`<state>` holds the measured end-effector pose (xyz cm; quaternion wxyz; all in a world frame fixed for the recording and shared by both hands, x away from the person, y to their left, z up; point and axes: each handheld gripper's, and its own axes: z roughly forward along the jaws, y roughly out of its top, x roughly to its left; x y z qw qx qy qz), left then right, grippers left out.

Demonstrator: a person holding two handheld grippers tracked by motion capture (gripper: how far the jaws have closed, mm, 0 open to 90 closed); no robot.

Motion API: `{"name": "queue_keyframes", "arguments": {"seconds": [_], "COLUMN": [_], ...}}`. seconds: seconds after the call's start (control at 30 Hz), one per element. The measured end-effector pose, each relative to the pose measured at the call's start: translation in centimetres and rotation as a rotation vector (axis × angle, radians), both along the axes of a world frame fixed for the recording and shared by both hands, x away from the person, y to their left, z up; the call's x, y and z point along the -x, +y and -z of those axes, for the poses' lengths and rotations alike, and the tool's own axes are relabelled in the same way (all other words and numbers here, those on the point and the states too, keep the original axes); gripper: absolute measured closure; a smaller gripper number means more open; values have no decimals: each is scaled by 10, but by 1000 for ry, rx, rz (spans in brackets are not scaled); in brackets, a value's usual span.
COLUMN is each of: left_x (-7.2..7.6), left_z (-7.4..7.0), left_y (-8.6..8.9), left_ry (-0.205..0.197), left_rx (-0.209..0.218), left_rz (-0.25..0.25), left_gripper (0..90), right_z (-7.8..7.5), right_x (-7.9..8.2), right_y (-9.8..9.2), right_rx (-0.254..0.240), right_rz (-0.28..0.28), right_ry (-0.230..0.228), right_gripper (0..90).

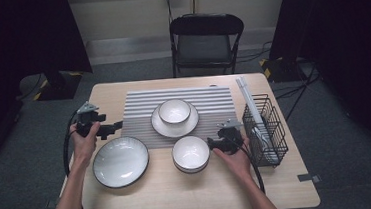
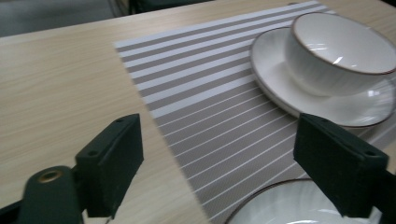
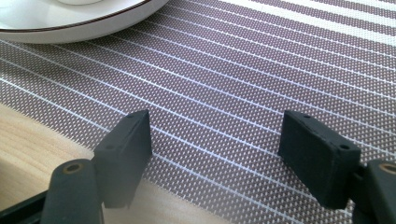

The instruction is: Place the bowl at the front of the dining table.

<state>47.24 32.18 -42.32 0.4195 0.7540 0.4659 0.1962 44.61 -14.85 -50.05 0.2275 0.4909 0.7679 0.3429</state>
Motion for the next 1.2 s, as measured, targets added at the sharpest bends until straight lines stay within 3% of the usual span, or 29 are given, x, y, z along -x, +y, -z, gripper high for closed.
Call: {"name": "queue_keyframes", "arguments": {"seconds": [0.17, 0.3, 0.43, 0.47, 0.5, 0.53, 0.6, 0.7, 0.73, 0.83, 0.87, 0.9, 1.0, 1.17, 1.2], "left_x": [11, 16, 17, 18, 18, 18, 19, 19, 19, 18, 17, 17, 16, 15, 15], "left_z": [12, 19, 28, 33, 33, 37, 42, 48, 51, 55, 61, 61, 68, 73, 75], "left_y": [25, 36, 52, 61, 61, 70, 75, 77, 79, 80, 81, 81, 78, 72, 71], "left_ry": [7, 3, 47, 37, 37, 53, 56, 55, 64, 69, 93, 93, 116, 106, 120], "left_rx": [-5, -2, -21, -14, -14, -22, -16, -42, -45, -50, -55, -55, -95, -123, -123], "left_rz": [-61, -70, -103, -107, -107, -182, -186, -225, -228, -223, -220, -220, -206, -196, -188], "left_gripper": [160, 163, 170, 171, 163, 165, 168, 162, 162, 163, 163, 163, 163, 165, 165], "right_z": [0, 0, -1, -3, -5, -9, -15, -20, -24, -30, -35, -35, -48, -64, -66], "right_x": [0, 1, 1, 3, 6, 8, 12, 13, 15, 17, 18, 18, 23, 30, 31], "right_y": [-1, 0, 0, 0, 1, 3, 6, 7, 8, 7, 7, 7, 7, 10, 10], "right_rx": [-8, -5, -10, -49, -53, -54, -70, -85, -112, -120, -130, -130, -161, -180, -183], "right_rz": [-2, -6, -12, -20, -22, -29, -42, -52, -58, -58, -67, -67, -76, -88, -90], "right_ry": [3, 1, -2, -13, -35, -60, -85, -85, -74, -73, -74, -74, -81, -109, -114], "right_gripper": [251, 245, 272, 300, 312, 314, 316, 321, 360, 366, 365, 365, 363, 364, 364]}}
